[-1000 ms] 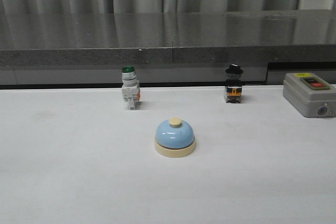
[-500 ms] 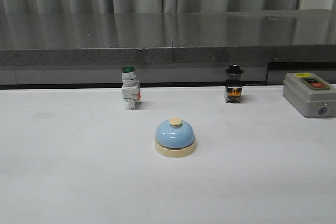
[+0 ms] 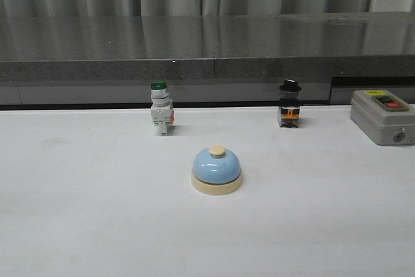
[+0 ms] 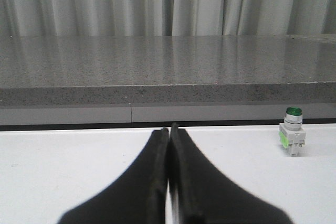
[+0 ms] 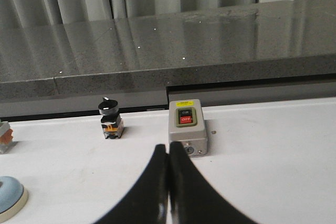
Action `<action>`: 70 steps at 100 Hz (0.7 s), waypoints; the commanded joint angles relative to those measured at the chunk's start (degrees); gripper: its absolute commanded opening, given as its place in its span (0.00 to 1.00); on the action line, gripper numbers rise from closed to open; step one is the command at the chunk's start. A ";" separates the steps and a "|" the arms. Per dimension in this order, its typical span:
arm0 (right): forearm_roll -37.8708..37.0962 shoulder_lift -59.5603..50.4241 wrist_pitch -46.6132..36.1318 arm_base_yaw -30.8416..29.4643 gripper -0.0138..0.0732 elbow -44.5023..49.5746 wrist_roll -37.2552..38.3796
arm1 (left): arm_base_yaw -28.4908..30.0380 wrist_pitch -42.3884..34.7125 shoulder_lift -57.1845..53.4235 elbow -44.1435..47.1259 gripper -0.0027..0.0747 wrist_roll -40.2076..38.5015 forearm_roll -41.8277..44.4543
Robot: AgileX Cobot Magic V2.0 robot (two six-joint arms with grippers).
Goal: Place and press bell with both arms
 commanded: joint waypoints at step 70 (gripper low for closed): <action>-0.63 -0.70 -9.58 -0.32 0.09 1.12 -0.26 | 0.11 -4.44 -1.60 2.38 0.01 -0.51 -0.32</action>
